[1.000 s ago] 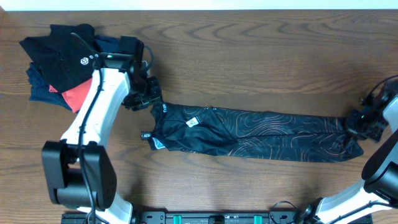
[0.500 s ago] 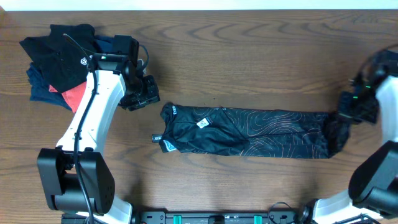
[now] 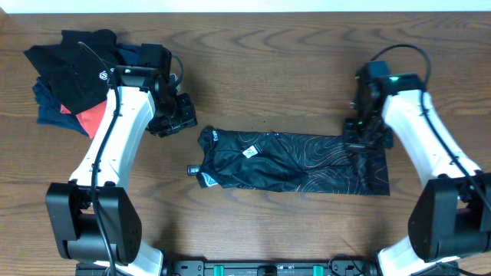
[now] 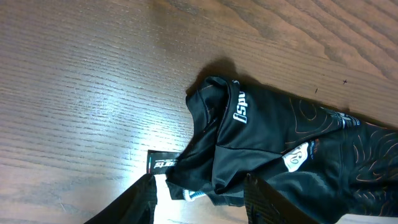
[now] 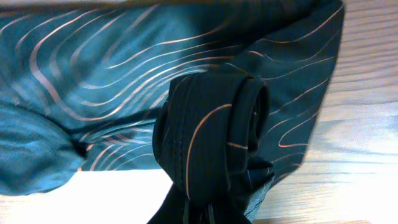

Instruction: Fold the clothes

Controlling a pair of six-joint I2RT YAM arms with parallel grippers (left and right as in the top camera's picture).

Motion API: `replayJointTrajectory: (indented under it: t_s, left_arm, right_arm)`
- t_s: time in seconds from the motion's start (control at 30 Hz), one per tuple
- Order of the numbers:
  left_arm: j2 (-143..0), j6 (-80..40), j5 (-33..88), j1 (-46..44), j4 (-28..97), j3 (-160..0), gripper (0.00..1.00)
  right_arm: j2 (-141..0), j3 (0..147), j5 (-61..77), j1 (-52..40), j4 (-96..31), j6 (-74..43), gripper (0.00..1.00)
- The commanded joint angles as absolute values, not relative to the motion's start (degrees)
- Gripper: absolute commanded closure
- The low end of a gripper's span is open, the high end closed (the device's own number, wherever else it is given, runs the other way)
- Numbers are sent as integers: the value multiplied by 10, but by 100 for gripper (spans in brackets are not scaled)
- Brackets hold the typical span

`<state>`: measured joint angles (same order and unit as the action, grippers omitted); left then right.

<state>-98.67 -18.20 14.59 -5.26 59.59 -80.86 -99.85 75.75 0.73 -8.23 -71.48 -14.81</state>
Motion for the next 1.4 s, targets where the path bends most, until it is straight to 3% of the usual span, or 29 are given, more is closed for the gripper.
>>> replayJointTrajectory:
  t_s: [0.0,0.1,0.23,0.37,0.6,0.97,1.13,1.37]
  left_arm:
    - [-982,-183,141,-50,598,-807,52]
    - [-982,-183,141,-51,598,-807,52]
    - [-982,-183,141,-50,601,-807,52]
    - [-982,-183,140,-51,604,-807,52]
    - [-982,-183,141,-51,606,-807,52]
    - [-982,-183,141,-51,606,-807,52]
    - [-982,-183,141,-51,606,-807,52]
    - [-982,-183,141,-51,606,-807,52]
  right_arm:
    - [-1005,752,16,-116,-712,-184,94]
    - [-1005,752,29,-139,-703,-193,75]
    - [-1005,752,73,-155,-691,-161,65]
    - [-1005,752,65,-152,-692,-149,64]
    - [-1005,748,-97,-128,-716,-256,62]
    - [-1005,624,-101,-94,-623,-274,64]
    - [-1005,584,-72,-99,-578,-268,64]
    - [-1005,576,86,-119,-549,-138,63]
